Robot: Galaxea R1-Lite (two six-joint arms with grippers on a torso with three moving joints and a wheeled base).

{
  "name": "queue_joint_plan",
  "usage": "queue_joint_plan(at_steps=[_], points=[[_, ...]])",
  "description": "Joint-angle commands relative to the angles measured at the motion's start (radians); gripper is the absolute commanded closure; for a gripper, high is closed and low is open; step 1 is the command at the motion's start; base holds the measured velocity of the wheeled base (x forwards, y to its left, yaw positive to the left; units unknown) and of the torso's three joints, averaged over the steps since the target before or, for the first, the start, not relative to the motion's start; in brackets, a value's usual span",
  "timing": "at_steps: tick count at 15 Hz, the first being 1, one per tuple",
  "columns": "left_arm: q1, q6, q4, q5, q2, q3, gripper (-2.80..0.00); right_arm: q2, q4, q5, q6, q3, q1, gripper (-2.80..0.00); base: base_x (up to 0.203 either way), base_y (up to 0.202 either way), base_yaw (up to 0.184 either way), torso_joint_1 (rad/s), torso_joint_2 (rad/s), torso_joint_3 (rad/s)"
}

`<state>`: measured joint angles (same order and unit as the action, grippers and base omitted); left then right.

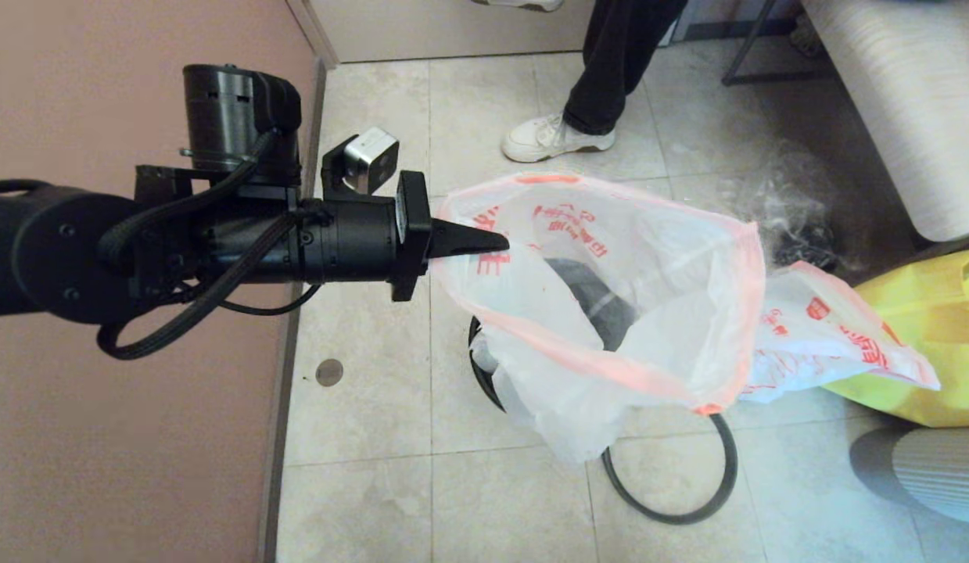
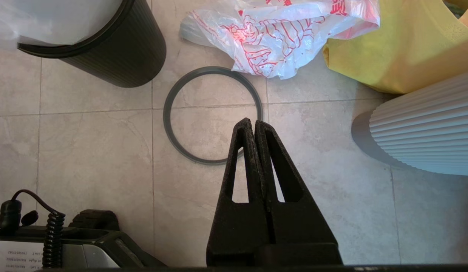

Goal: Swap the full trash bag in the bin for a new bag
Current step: Put the new garbage bag on the trash can

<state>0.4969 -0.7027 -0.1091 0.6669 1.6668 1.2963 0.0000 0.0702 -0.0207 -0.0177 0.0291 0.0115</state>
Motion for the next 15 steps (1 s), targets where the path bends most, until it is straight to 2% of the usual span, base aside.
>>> queue_joint_plan(at_steps=[1,3,7,10,12,15], points=[[-0.011,0.039,0.0,-0.004,-0.007,-0.05,0.0,0.002,0.0,-0.001,-0.001,0.0,0.001,0.0,0.0,0.0,0.0,0.0,0.0,0.0],[-0.008,0.058,0.0,-0.007,-0.013,-0.088,0.0,0.002,0.0,-0.001,-0.001,0.0,0.001,0.0,0.0,0.0,0.0,0.0,0.0,0.0],[-0.005,0.058,0.002,-0.009,-0.044,-0.094,0.0,0.011,0.01,-0.001,-0.016,0.001,0.001,0.0,0.0,0.0,0.0,0.0,0.0,0.0],[-0.005,0.058,0.002,-0.01,-0.05,-0.091,0.0,0.048,0.019,-0.004,-0.081,0.02,0.0,0.0,0.0,0.0,0.0,0.0,0.0,0.0],[-0.006,0.057,0.002,-0.01,-0.054,-0.093,0.0,0.149,0.019,-0.004,-0.073,0.131,0.0,0.0,0.0,0.0,0.0,0.0,0.0,0.0],[0.0,0.054,0.002,-0.012,-0.056,-0.095,0.0,0.458,0.018,-0.045,-0.008,0.309,0.006,0.0,0.0,0.0,0.0,0.0,0.0,0.0]])
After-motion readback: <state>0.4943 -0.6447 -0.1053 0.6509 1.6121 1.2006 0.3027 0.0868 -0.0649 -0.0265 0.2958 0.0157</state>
